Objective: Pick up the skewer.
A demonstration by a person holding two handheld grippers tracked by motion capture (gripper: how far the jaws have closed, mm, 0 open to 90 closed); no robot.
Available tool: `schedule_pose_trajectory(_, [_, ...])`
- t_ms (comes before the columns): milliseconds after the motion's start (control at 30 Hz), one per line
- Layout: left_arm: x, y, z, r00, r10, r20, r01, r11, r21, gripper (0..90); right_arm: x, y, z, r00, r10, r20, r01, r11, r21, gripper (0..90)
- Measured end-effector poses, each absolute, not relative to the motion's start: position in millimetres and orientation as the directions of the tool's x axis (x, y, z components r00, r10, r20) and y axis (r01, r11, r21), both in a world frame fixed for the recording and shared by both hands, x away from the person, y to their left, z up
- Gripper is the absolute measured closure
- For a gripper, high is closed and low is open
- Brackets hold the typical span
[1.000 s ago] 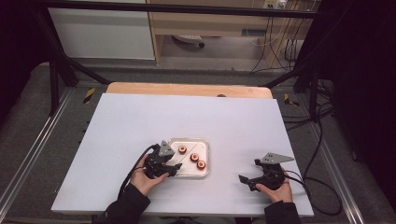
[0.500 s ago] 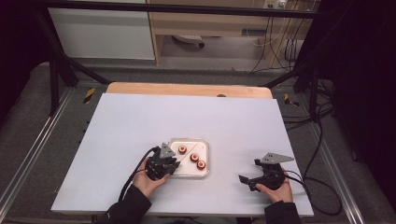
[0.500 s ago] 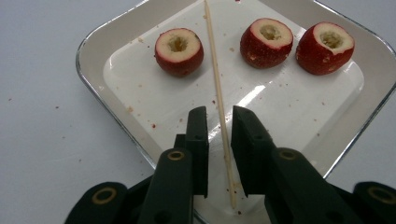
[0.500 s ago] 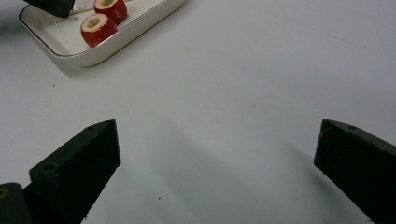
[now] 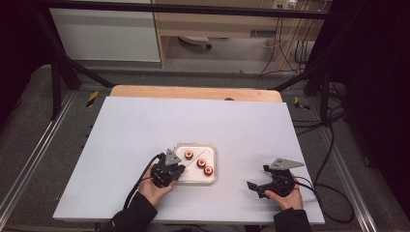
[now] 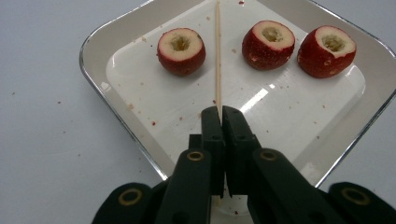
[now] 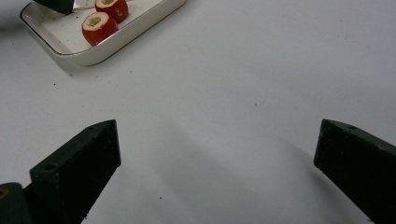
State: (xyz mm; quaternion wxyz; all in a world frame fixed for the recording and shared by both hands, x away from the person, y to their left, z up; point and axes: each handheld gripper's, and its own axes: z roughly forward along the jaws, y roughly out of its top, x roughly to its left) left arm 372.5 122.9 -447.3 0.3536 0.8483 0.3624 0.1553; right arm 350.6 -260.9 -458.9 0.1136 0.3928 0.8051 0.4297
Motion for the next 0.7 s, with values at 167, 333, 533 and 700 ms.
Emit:
schedule_pose_trajectory(167, [372.9,124.8,-447.6,0.693,0.721,-0.017,0.508,-0.472,0.721,88.5,350.6,-260.8,-459.1,-0.668,0.729,0.153,0.535,0.326,0.78,1.1])
schedule_pose_trajectory(333, [371.4,128.3,-443.3,0.702,0.711,-0.029,0.492,-0.455,0.743,88.6,350.4,-260.8,-458.9,-0.667,0.729,0.155,0.535,0.324,0.78,1.1])
schedule_pose_trajectory(533, [369.5,133.3,-437.1,0.706,0.707,-0.037,0.474,-0.433,0.767,88.6,350.4,-260.7,-458.9,-0.669,0.728,0.152,0.533,0.327,0.781,1.0])
schedule_pose_trajectory(700, [368.3,137.6,-431.3,0.721,0.691,-0.046,0.46,-0.429,0.777,88.6,349.9,-260.0,-458.0,-0.666,0.732,0.141,0.53,0.333,0.78,1.0])
